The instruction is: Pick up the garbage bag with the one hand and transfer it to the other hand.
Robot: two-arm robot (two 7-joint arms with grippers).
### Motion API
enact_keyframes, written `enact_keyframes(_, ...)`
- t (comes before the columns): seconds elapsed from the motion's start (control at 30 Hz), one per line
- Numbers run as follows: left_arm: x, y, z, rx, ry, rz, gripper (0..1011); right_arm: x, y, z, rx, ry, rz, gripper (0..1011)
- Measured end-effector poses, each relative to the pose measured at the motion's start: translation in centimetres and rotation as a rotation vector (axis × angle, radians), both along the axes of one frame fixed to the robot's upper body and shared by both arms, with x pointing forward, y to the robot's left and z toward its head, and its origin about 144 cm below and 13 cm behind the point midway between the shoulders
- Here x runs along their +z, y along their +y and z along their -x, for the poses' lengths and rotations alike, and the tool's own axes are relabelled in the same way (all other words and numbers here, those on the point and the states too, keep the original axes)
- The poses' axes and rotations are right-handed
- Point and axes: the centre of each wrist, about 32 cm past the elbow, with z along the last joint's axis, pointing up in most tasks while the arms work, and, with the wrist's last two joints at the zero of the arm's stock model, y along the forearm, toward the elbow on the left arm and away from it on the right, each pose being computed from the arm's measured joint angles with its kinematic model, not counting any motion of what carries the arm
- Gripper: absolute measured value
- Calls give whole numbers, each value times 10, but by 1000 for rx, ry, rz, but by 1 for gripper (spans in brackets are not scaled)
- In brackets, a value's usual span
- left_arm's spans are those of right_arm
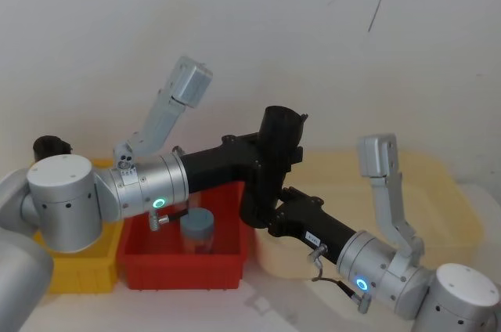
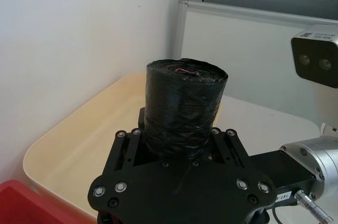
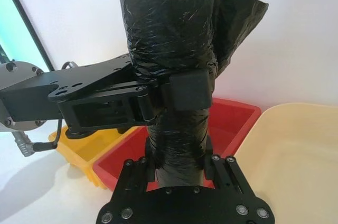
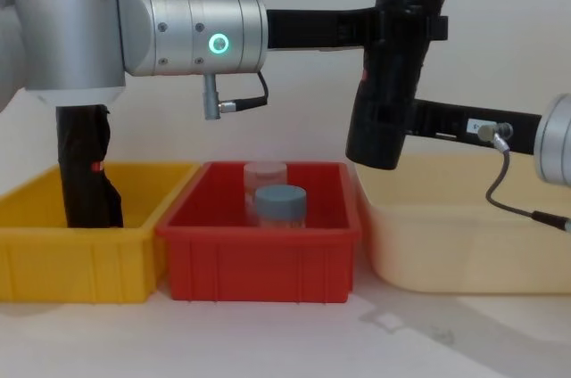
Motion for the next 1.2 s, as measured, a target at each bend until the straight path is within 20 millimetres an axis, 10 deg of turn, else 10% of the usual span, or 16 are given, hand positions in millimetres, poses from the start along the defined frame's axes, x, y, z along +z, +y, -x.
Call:
enact_keyframes(0.67, 0, 1, 1, -1, -2, 1, 991, 2, -3, -3, -47, -16, -17, 477)
enact_keyframes(1.2, -5, 18, 8, 37, 12, 37, 1001, 4, -16, -9, -98, -24, -2, 477)
